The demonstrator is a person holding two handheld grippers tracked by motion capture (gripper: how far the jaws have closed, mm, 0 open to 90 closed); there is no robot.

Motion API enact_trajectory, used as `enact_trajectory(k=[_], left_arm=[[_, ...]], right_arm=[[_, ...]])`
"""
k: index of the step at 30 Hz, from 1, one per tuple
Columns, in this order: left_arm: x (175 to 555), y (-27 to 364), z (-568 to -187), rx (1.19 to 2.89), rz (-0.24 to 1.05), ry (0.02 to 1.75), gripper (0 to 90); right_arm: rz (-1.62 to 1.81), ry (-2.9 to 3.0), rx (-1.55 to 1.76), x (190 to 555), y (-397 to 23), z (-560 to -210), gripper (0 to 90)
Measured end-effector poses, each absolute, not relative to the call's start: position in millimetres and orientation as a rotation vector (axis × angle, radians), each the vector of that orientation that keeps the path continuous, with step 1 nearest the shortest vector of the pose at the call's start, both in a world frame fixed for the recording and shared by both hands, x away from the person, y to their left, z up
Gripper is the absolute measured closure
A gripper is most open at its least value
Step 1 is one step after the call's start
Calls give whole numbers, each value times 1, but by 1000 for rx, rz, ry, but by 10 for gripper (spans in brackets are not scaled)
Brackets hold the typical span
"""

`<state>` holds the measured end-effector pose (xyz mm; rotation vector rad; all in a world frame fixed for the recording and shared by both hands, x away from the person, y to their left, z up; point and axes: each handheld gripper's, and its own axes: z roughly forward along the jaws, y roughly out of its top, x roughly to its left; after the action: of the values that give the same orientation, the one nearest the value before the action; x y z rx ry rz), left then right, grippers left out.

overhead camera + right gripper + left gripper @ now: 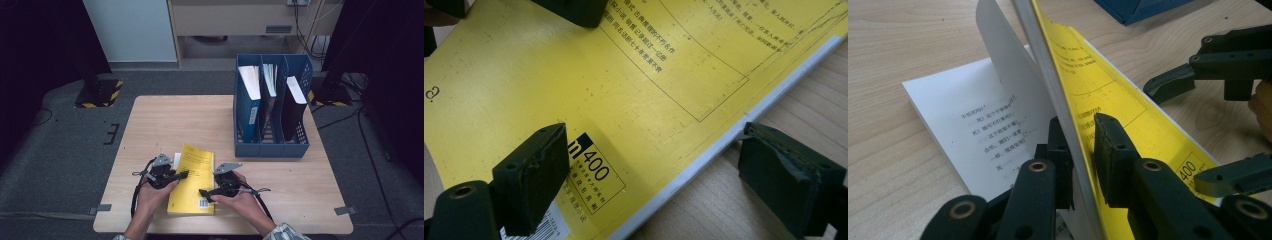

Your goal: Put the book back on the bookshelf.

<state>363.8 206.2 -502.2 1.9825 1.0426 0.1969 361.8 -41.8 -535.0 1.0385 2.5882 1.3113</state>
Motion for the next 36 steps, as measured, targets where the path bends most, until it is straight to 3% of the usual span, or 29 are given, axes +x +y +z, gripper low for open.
enact_trajectory(k=[12, 28, 33, 35, 36], left_arm=[[356, 206, -486, 1923, 242, 991, 839], [352, 211, -475, 1879, 239, 942, 850], [359, 216, -487, 1925, 227, 990, 793], [362, 217, -496, 1947, 216, 1017, 747], [364, 218, -501, 1961, 204, 1035, 677]], right_arm=[[1363, 2610, 1077, 368, -43, -535, 71], [1511, 2662, 1138, 376, -40, -537, 83], [1528, 2647, 1153, 377, -42, -538, 96], [1532, 2643, 1151, 377, -41, -538, 97], [1533, 2642, 1153, 377, -41, -538, 98]])
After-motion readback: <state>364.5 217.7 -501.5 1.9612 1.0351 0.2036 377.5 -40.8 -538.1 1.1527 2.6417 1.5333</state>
